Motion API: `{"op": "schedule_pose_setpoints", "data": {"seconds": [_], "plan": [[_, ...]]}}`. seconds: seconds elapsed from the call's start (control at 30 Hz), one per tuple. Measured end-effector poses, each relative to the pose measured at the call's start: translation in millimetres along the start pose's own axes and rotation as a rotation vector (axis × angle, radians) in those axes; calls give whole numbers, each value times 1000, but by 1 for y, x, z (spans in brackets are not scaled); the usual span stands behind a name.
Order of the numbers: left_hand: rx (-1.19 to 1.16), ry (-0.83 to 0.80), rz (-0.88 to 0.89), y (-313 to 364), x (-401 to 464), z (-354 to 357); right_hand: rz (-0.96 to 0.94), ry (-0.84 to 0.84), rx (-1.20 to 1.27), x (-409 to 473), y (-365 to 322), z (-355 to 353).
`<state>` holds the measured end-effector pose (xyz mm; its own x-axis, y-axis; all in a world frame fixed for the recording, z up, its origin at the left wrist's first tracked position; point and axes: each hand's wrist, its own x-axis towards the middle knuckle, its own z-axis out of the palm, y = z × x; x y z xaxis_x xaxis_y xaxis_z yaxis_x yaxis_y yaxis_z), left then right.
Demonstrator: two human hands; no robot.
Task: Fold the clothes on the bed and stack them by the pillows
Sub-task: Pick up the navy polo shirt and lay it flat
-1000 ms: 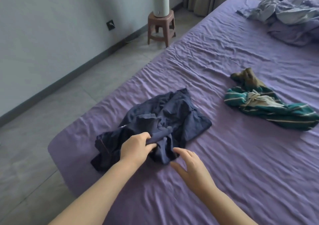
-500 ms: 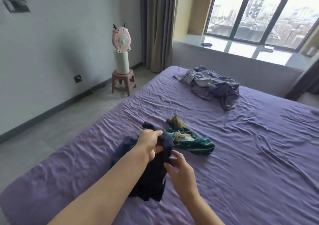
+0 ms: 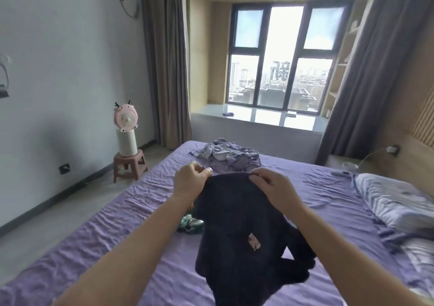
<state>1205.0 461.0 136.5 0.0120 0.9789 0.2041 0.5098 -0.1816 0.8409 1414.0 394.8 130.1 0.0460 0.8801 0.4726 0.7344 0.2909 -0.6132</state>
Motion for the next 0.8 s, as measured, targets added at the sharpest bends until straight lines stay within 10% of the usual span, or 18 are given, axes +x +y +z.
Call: {"op": "schedule_pose_setpoints", "data": {"seconds": [0.47, 0.8], "plan": [[23, -615, 381, 120, -67, 35, 122, 91, 14, -62, 19, -157], [-90, -493, 458, 166, -87, 42, 182, -96, 225, -85, 21, -176]]}}
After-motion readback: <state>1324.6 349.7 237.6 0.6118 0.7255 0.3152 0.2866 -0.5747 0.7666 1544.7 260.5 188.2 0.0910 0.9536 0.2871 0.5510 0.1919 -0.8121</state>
